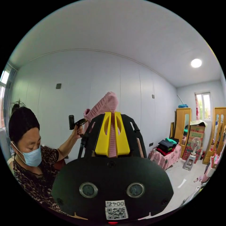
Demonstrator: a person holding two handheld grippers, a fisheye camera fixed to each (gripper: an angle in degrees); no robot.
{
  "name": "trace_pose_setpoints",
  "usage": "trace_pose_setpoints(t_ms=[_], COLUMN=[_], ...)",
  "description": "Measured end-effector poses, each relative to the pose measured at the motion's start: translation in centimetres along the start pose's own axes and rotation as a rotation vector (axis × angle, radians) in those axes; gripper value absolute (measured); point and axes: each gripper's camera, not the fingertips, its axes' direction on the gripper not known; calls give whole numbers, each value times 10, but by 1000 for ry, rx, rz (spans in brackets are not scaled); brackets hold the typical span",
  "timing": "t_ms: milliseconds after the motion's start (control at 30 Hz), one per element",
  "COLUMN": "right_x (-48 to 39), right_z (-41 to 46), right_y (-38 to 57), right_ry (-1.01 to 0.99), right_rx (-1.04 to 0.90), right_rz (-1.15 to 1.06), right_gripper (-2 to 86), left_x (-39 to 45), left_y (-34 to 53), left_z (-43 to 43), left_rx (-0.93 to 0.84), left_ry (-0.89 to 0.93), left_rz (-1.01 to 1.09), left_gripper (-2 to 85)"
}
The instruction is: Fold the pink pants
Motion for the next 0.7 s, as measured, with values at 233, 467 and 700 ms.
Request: trace_pose_setpoints(t_ms=[233,467,700], right_x=[-76,-90,-48], right_z=[-3,19,43], right_y=[-32,-22,28], right_ry=[-67,-99,-54], right_rx=[26,18,-14], right_rz=[-13,41,106], right_gripper=[27,26,26], left_x=[28,21,-28], left_y=[-50,-66,-35], left_z=[-43,-52,0], left_rx=[44,32,-30], left_ry=[104,169,233], left_rz=[-11,-17,-112], left_gripper=[16,15,15])
